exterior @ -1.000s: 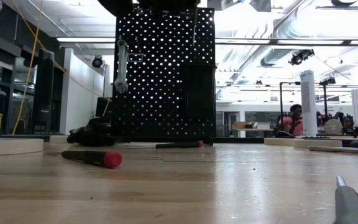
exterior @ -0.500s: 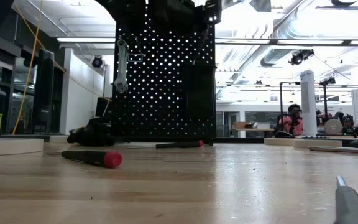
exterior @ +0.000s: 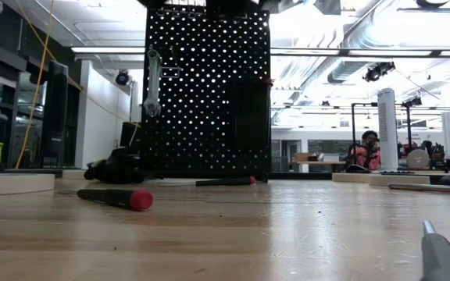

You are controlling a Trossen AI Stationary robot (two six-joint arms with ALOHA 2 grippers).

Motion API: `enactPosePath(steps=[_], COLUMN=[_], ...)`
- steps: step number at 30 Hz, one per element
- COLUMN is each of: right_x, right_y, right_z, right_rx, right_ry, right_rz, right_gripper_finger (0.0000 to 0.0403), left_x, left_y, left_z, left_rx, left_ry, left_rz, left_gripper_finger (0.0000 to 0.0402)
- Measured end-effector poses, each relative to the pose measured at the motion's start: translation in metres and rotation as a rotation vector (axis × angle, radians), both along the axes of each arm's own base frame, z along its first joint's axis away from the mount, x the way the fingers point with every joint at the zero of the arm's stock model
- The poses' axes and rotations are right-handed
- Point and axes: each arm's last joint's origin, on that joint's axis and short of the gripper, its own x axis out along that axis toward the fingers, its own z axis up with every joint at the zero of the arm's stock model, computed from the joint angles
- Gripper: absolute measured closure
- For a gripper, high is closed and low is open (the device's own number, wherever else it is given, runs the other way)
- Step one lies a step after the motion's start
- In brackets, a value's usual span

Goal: Hang tools onto peg board
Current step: Put the black nut driver into the black bin on the peg board

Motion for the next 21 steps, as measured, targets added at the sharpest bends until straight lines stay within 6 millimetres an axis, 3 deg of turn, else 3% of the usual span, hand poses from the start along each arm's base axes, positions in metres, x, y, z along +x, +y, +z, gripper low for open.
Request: enactPosePath(steps=[3,6,14,17,21], right_x=[-0.001,-0.002,-0.001,0.000,0.000], right_y=[0.002,0.003,0.005,0.006,0.007], right_z=[0.000,0.000,-0.001,-0.005,-0.013], right_rx=[-0.021,-0.034,-0.045,-0.049,-0.003], right_ry=[0.009,0.014,0.019,0.048,0.095], right_rz=[0.009,0.016,0.078,0.127,0.145], right_gripper_finger=[0.0158,0.0158,0.0158,0.0158,0.0158], left_x=[-0.009,-0.023,-0.064,-0.080,-0.097], left_y=[-0.035,-0.062,-0.096,-0.116,-0.139], left_z=[0.001,-0.011,-0.074,-0.083,-0.098], left_rx=[-0.029,-0.160,-0.549,-0.500,-0.285], left_ry=[0.186,0.382,0.920,1.127,1.324], left_rz=[-0.204,-0.352,-0.474,-0.595,-0.840], left_gripper_finger=[0.0200,0.0200,0.0200,0.0200,0.0200])
